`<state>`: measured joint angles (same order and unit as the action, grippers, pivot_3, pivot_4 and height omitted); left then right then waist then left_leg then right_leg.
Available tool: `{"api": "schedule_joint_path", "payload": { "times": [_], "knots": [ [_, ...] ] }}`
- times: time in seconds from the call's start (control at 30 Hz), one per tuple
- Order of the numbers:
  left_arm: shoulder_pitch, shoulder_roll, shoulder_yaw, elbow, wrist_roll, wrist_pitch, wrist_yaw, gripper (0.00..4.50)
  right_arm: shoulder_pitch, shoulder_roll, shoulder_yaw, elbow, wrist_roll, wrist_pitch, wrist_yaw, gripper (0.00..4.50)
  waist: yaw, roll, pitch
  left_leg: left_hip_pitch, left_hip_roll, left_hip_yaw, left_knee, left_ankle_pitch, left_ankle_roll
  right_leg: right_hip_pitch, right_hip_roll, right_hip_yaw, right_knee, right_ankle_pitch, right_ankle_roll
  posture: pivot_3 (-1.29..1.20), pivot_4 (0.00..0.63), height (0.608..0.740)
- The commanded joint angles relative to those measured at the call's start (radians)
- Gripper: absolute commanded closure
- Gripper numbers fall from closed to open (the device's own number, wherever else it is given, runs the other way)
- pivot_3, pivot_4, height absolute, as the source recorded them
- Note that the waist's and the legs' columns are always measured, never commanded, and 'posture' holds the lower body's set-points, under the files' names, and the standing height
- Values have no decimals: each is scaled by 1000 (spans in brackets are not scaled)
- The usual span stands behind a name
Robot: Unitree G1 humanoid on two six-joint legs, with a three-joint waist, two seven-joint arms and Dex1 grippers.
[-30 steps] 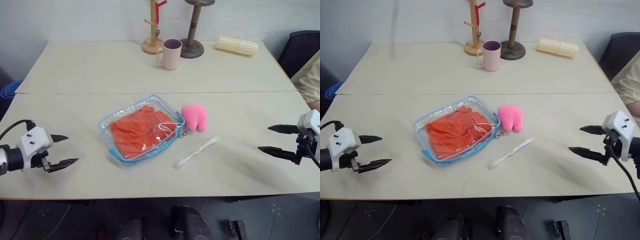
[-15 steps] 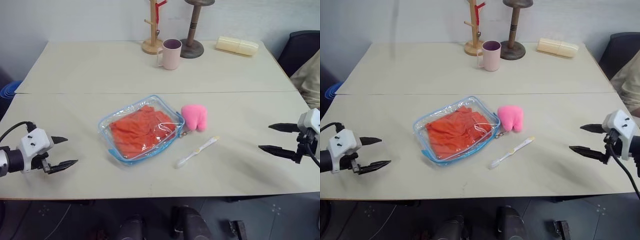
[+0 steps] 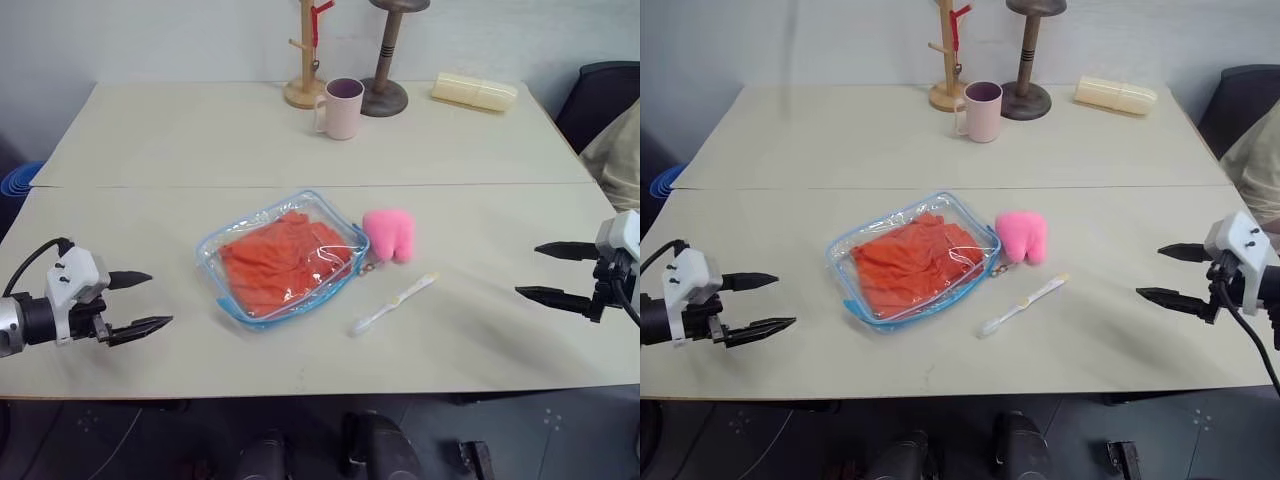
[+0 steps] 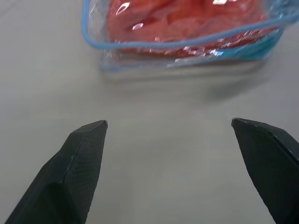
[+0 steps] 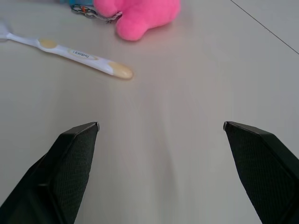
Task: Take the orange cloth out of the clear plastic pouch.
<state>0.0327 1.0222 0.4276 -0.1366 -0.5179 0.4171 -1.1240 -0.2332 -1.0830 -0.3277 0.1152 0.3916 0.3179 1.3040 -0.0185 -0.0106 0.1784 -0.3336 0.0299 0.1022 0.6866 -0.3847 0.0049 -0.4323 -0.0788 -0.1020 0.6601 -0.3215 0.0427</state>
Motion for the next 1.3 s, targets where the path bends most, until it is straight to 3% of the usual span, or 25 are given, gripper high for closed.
{"api": "schedule_joint_path", "payload": {
  "times": [0.03,0.2,0.33,0.47,0.8,0.9,1.3],
  "knots": [
    [-94,25,-11,-198,-172,143,0,0,-86,-20,51,-125,33,11,20,18,-4,0,0,0,0,-1,1,0,0,0,0,0,0,0,0,0,150,740],
    [-330,10,-190,-364,-311,285,13,0,-227,34,272,-165,-54,-75,90,18,-8,0,0,0,0,-3,2,0,-1,3,0,-1,0,0,0,0,150,740],
    [-477,-28,-361,-380,-275,292,-21,0,-366,135,442,-85,-149,-163,130,18,-12,0,0,-1,-1,-3,5,0,-1,3,2,-1,1,0,0,0,150,740],
    [-522,-50,-453,-354,-211,258,-48,0,-465,222,553,54,-249,-242,133,18,-9,1,0,-2,-1,-4,7,1,-1,2,2,-2,1,0,0,0,150,740],
    [-531,-100,-466,-350,-170,243,-24,0,-565,332,682,292,-390,-382,177,18,-11,1,1,-5,0,-6,11,0,-1,3,2,-3,2,0,0,0,150,740],
    [-523,-101,-457,-360,-167,246,-16,0,-568,349,696,323,-407,-386,204,626,-11,1,1,-4,0,-7,11,0,-1,3,2,-4,2,0,0,0,150,740],
    [-527,-106,-448,-355,-160,238,6,0,-515,324,679,335,-389,-405,235,4227,-10,1,1,-3,0,-7,12,0,-1,5,1,-3,2,0,0,0,150,740]
  ]
}}
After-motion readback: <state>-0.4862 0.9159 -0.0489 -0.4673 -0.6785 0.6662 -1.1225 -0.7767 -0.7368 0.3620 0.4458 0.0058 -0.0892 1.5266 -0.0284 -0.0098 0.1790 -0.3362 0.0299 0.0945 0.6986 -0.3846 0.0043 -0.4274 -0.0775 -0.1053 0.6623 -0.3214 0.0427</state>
